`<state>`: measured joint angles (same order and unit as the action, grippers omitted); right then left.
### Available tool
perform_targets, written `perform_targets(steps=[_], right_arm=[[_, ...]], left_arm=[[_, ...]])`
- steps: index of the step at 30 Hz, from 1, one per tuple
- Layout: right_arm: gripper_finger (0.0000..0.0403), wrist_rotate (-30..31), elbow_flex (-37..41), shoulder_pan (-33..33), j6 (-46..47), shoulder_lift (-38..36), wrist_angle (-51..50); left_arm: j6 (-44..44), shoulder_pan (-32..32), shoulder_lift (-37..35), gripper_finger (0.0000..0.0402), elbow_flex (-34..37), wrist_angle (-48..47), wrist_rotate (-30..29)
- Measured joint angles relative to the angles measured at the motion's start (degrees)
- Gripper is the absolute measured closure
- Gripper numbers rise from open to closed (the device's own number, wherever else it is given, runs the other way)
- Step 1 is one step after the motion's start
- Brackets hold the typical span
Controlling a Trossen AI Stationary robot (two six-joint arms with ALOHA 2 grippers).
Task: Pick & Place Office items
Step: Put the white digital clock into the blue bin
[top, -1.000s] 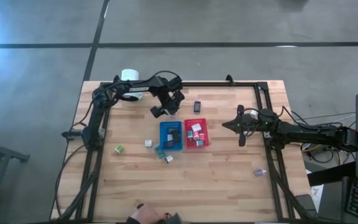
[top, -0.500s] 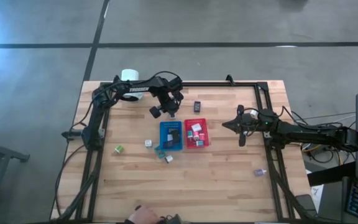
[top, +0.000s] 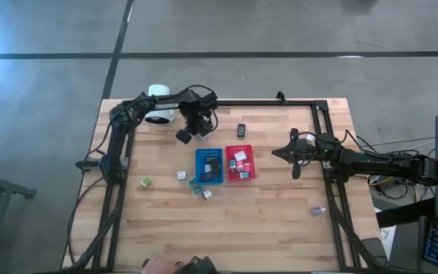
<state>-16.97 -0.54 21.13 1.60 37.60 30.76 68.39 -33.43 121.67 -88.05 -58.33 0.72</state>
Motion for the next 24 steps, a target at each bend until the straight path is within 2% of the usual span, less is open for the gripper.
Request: perform_targets(steps=[4,10,21,24], right_arm=[[0.0394,0.0,0.0,0.0,0.4,0.0,0.0],[0.0394,0.0,0.0,0.0,0.4,0.0,0.0],[0.0394,0.0,0.0,0.0,1.0,-0.1,1.1],[0.0394,0.0,0.0,0.0,1.0,-0.1,1.2]], left_arm=[[-7.0,-1.2,0.0,0.0351,0.1,-3.3,0.3],[-12.8,-1.9,0.1,0.0351,0.2,-7.8,0.8],[-13.4,-1.2,-3.6,0.035,0.3,-7.5,5.8],[-15.1,-1.1,-4.2,0.034,0.3,-6.5,7.2]])
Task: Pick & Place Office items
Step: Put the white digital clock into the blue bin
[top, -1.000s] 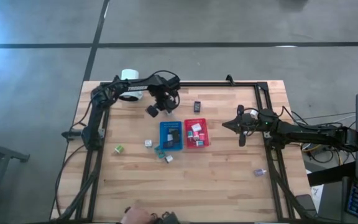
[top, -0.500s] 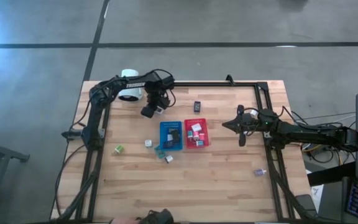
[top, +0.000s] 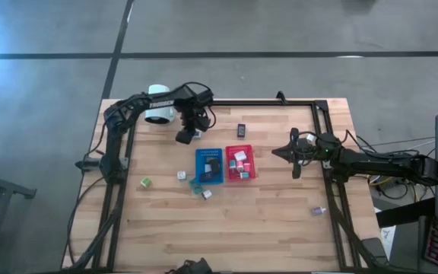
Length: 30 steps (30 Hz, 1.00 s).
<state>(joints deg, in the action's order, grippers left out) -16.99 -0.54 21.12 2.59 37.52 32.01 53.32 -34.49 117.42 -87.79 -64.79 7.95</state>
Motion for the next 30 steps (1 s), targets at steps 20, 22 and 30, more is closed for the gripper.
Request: perform_targets(steps=[20,22,30], right_arm=[[0.0394,0.0,0.0,0.0,-0.9,0.0,0.0],[0.0394,0.0,0.0,0.0,-1.0,0.0,0.0],[0.0394,0.0,0.0,0.0,-1.1,0.0,0.6]], left_arm=[[-9.9,-0.6,-0.6,0.0025,11.1,18.2,-9.6],[-8.5,-0.7,-0.8,0.0023,12.0,19.2,-9.2],[-7.2,-0.7,-0.4,0.0074,11.2,18.5,-8.8]])
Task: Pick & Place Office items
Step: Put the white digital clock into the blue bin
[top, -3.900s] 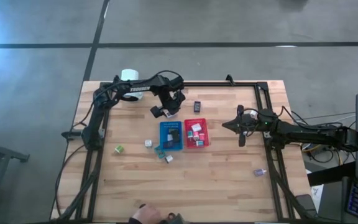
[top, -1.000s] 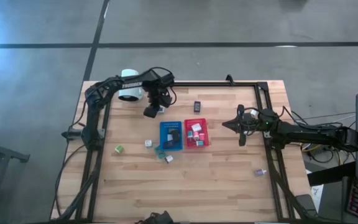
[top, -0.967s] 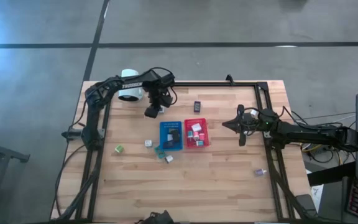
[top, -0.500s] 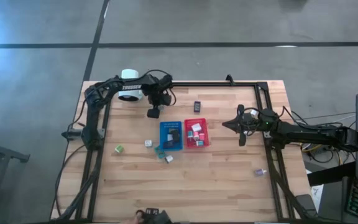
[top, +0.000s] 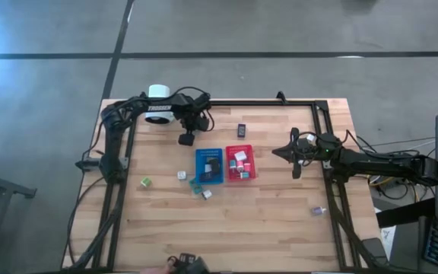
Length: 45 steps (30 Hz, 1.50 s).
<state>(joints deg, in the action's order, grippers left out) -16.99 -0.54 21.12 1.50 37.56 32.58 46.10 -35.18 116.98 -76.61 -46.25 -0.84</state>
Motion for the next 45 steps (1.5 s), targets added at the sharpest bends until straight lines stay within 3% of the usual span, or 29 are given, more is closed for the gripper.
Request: perform_targets(steps=[6,15,19,23,28,32,36,42,45], right_arm=[[0.0394,0.0,0.0,0.0,0.0,0.0,0.0],[0.0394,0.0,0.0,0.0,0.3,0.0,0.5],[0.0394,0.0,0.0,0.0,0.7,0.0,1.5],[0.0394,0.0,0.0,0.0,1.4,0.0,2.0],[0.0394,0.0,0.0,-0.2,1.7,0.0,2.2],[0.0394,0.0,0.0,-0.1,1.6,0.0,2.9],[0.0394,0.0,0.0,-0.1,3.8,0.0,5.0],[0.0394,0.0,0.0,-0.1,3.4,-0.1,6.3],[0.0394,0.5,0.0,-0.1,0.6,0.0,9.1]], left_arm=[[0.1,0.0,0.3,0.0171,-1.8,-1.0,-0.2],[-1.2,0.0,0.0,0.0357,-1.9,-1.5,-0.9],[-5.0,-0.2,-2.2,0.0356,-1.6,-3.6,-1.8],[-8.3,0.7,-8.9,0.0353,-0.7,-5.0,-0.6],[-11.7,2.8,-23.1,0.0353,5.6,-2.4,9.8],[-18.3,5.6,-37.8,0.0353,14.8,7.7,17.7],[-29.8,8.7,-53.7,0.035,26.0,24.3,21.9],[-37.4,12.0,-74.0,0.0352,44.4,50.0,22.1],[-39.3,11.7,-81.1,0.0352,51.0,57.0,20.0]])
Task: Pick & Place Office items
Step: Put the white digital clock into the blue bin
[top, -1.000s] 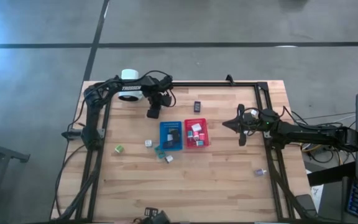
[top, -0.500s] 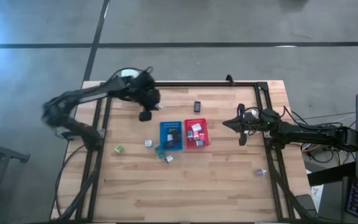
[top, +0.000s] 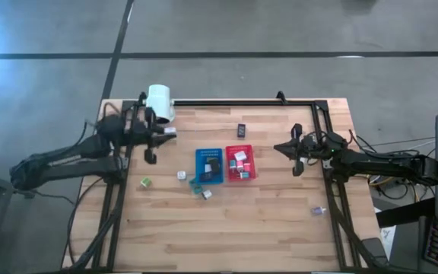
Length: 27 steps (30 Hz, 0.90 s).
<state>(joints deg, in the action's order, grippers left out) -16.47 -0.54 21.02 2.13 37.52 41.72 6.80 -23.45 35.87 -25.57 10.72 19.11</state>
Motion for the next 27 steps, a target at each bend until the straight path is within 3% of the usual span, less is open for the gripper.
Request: perform_targets(steps=[6,12,19,27], right_arm=[[0.0394,0.5,0.0,0.0,0.7,0.0,6.5],[0.0394,1.7,0.0,0.0,-0.1,0.3,6.5],[0.0394,3.6,0.0,0.0,-1.0,1.4,6.5],[0.0394,5.1,0.0,0.0,-0.3,1.8,6.8]], left_arm=[[-1.2,0.0,-9.7,0.0352,8.1,3.0,0.0],[-2.4,0.0,-16.0,0.0352,13.5,3.1,0.9],[-5.7,-0.3,-20.9,0.0352,14.7,2.7,0.7],[-2.1,-0.3,-24.6,0.0352,14.8,-3.1,0.8]])
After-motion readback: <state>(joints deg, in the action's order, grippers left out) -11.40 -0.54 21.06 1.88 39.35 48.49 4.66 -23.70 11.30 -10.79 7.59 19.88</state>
